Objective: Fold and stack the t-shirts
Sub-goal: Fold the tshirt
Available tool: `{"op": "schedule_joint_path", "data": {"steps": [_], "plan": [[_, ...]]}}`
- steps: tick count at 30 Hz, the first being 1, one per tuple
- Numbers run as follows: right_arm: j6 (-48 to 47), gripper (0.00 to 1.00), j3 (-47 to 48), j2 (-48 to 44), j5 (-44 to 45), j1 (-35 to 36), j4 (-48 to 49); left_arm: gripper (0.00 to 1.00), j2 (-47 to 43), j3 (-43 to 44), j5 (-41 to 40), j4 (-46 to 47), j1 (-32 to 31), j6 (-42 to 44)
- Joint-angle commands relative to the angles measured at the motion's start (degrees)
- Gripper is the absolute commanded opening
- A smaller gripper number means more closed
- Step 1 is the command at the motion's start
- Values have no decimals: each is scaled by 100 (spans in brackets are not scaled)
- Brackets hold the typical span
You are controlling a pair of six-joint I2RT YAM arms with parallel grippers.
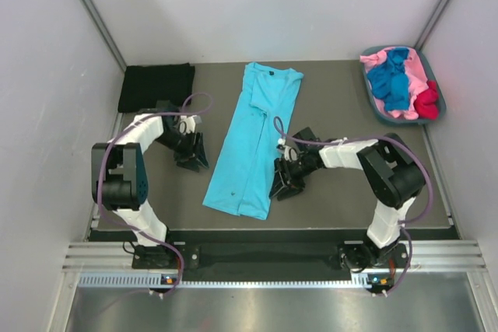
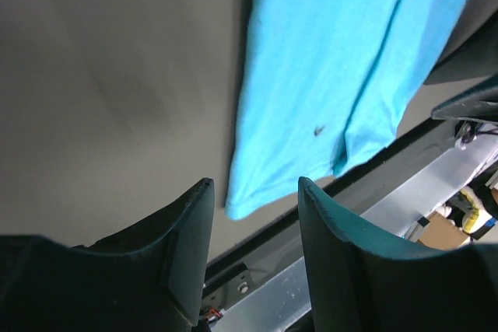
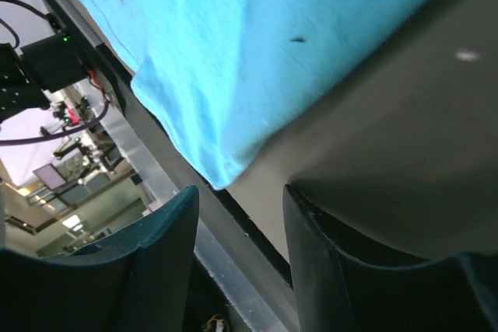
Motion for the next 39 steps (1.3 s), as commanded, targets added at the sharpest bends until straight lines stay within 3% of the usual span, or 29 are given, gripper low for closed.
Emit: {"op": "schedule_joint_path", "data": {"steps": [1,9,15,24,31,39], "plan": [[504,48,-32,286,295,271,479,52,-308,-243,166,-252,23,147],[892,43,-31,339,814,727,191,49,8,-209,167,-445,23,-116],[1340,43,-733,58,1209,860,180,48,-79,-1271,52,-147,5,-423],[1789,42,-832,225,1297,1360,699,48,-142,-1730,113,144,-153,-696],[1754,40,-638,427,1456,1370,559,48,-36,-1572,113,302,-215,-934],[1833,38,-1025,120,1649,1053,558,36,-115,-1695,61,258,-223,-881]]}}
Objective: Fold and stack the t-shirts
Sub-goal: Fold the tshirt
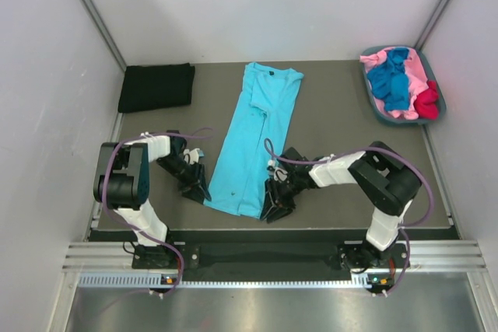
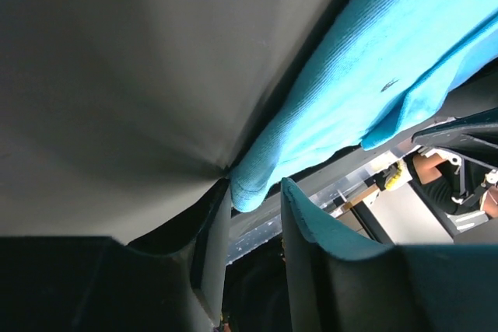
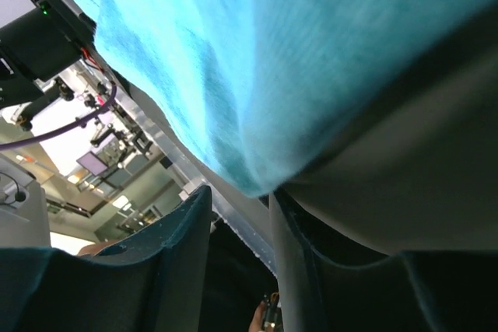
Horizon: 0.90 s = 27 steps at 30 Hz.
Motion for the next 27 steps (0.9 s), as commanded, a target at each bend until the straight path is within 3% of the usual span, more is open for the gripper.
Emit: {"op": "schedule_joint_path", "data": {"steps": [1,3,5,7,9,13,18,27], "plan": [[-79,38,-404,161,1489,-164,-257,35,-113,-1,48,55,-25,-11],[-44,36,-395,161,1481,-173,-195,29,-96,-27,74,81,-25,-46],[-62,26,-343,196,1463,-173,-125,17,-104,-36,100,99,-16,-55],[-88,6,-334,205,1385,-173,-11,10,-139,-19,144,99,-25,-38],[-97,0,-325,126,1366,-182,-1,3,-201,-10,171,82,-16,-29],[-272,0,-299,-259,1296,-278,25,0,-472,113,180,20,-16,41],[-676,0,-255,-1051,1208,-480,-299,0,-693,991,110,-612,-16,586],[-1177,0,-255,-2036,1129,-902,-432,0,-737,2064,364,-780,-60,753]]}}
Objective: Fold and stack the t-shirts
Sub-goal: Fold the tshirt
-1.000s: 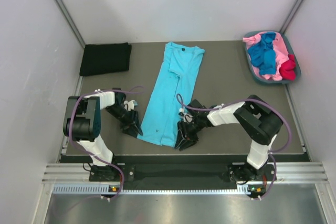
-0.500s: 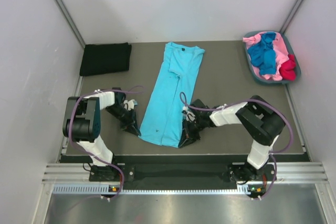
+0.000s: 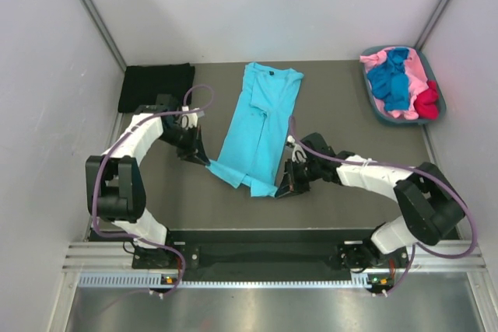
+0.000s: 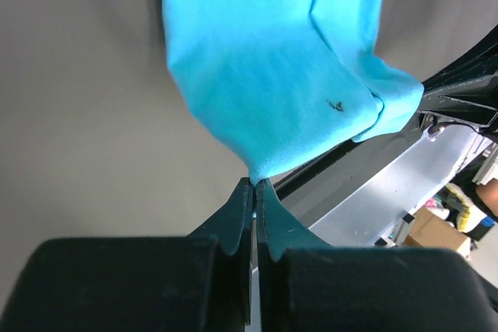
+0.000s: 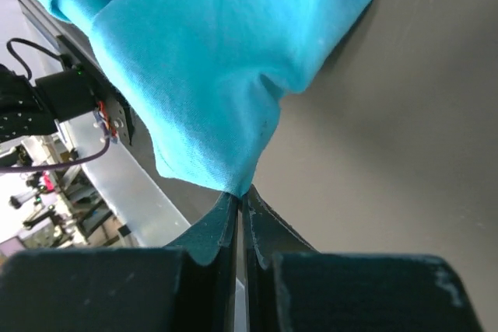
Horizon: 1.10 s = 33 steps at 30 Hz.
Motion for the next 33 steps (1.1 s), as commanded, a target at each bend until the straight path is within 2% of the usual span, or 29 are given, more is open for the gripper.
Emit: {"op": "schedule_joint_path", "data": {"steps": [1,9,13,25,33], "plan": [[-448,0,230,-235,132,-172,-80,0,-23,307,124,-231,-14,259],[-1063,0,1267,238,220,-752,-115,0,346,975,396,102,-163,207],[-1292,0,1803,555,308,-893,-124,0,890,1492,537,173,-198,251],[-1828,0,2445,1214,686,-1288,-150,0,2446,3417,633,226,-242,330],[-2294,0,3272,1952,906,-1561,-212,0,3395,4438,634,375,-532,321]]}}
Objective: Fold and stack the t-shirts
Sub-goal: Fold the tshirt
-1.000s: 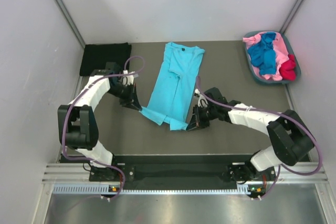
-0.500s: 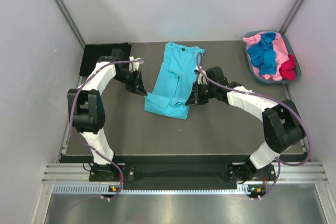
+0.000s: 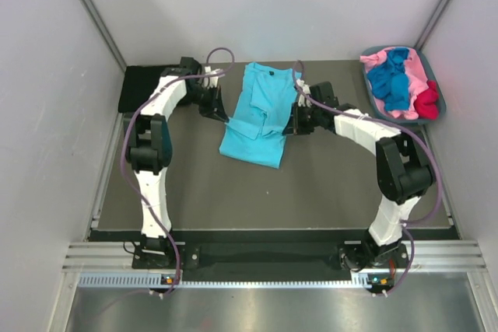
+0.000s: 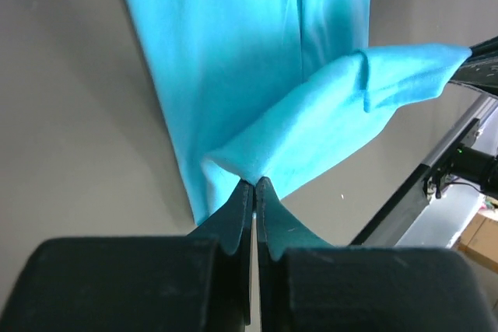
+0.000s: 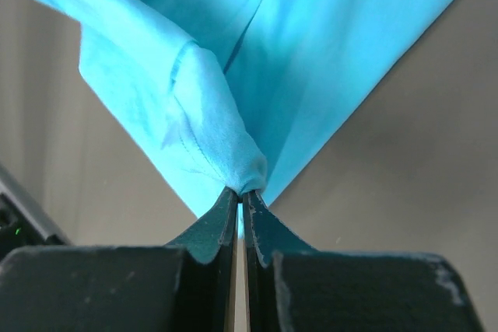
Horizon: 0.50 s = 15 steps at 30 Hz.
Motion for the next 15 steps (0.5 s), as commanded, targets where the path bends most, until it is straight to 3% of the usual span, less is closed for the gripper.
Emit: {"op": "schedule_joint_path", "data": {"steps": [1,15], "plan": [[-362,0,516,248,178,-82,68,0,273,545,157,235,-200,91],[-626,0,1211,995,433,-169,33,0,801,1179,-353,543,-359,-93]]}}
